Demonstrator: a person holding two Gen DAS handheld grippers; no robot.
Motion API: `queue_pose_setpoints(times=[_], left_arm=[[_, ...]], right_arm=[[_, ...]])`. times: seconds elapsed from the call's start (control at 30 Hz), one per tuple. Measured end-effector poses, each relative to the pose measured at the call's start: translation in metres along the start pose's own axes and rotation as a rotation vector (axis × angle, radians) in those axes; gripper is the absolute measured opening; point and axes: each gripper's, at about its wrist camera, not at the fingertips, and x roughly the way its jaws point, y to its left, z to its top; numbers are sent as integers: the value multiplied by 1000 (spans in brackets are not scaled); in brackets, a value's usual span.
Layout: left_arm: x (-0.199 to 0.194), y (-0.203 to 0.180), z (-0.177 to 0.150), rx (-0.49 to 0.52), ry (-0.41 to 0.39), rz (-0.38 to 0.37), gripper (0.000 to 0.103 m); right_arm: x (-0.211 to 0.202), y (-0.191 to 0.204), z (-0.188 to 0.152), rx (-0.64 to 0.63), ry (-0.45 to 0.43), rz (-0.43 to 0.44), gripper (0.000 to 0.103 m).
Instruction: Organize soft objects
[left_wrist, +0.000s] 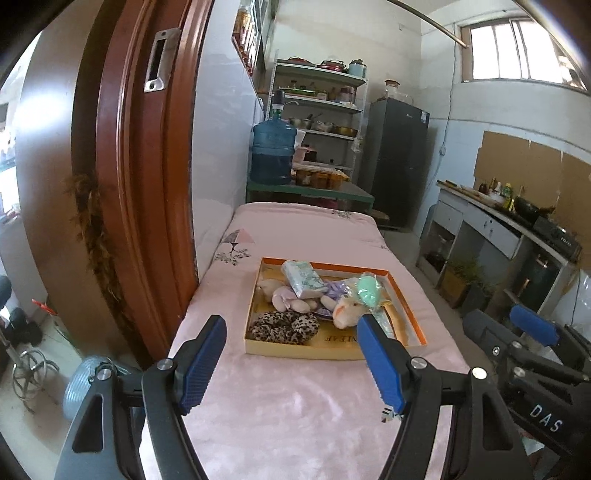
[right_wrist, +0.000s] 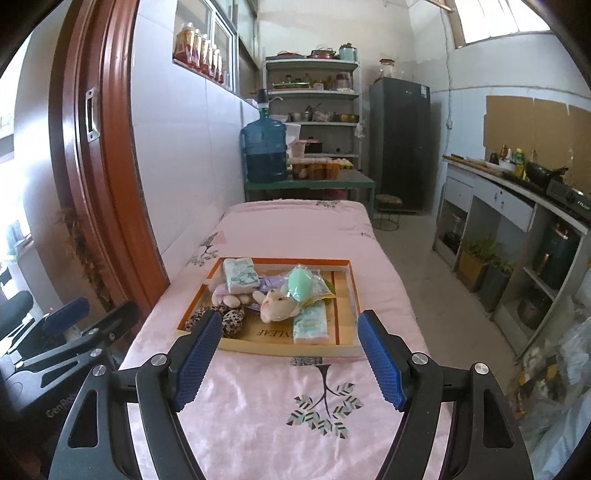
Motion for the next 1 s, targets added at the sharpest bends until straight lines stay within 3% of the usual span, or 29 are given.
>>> queue_pose_setpoints(times=[0.2, 1.0], left_arm=[[-17, -2, -7, 19, -27, 46, 72], [-29, -9, -25, 83, 10, 35, 70]], right_arm=[[-9, 1, -7, 7, 0, -19, 77], [-23, 7, -21, 15, 25, -6, 77]])
